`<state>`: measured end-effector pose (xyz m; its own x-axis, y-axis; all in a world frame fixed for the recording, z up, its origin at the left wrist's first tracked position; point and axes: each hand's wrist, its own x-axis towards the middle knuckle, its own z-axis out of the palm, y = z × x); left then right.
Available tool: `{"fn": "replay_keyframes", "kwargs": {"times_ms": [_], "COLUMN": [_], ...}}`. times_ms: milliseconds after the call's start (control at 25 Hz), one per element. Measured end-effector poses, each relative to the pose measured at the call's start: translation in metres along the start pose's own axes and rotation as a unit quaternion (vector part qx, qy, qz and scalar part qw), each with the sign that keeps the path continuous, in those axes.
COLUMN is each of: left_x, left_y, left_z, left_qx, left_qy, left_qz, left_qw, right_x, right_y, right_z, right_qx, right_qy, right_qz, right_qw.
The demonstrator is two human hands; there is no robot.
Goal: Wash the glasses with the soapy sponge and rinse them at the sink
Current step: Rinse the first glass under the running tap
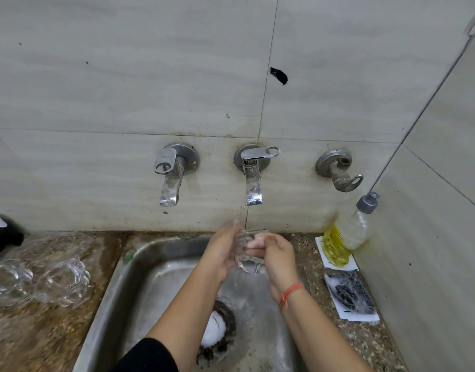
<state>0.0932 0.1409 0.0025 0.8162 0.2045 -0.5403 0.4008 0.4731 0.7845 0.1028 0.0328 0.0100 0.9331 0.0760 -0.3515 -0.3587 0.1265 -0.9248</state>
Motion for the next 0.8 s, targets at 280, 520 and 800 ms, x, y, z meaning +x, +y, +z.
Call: {"fn": "replay_keyframes", "kwargs": {"times_ms": [280,520,800], "left_x": [0.000,-0.005,-0.011], "left_y": [-0.007,-0.003,-0.003], "left_z": [-0.010,-0.025,-0.059], "left_qx": [-0.143,-0.163,-0.094], "left_qy": [-0.128,-0.129,-0.099], "left_qz": [0.066,0.090,0.084], "left_qw": [0.979,0.974,0.987], "right_x": [0.017,0.010,0.003], "right_y": [-0.007,-0.009,-0.019], "right_z": [-0.003,0.017,0.036], "right_qx": [0.187,0.179,0.016], "right_qy": [0.007,-0.066,-0.144], "right_qz": [0.157,0.172,0.140], "right_qw": [0.970,0.966,0.980]}}
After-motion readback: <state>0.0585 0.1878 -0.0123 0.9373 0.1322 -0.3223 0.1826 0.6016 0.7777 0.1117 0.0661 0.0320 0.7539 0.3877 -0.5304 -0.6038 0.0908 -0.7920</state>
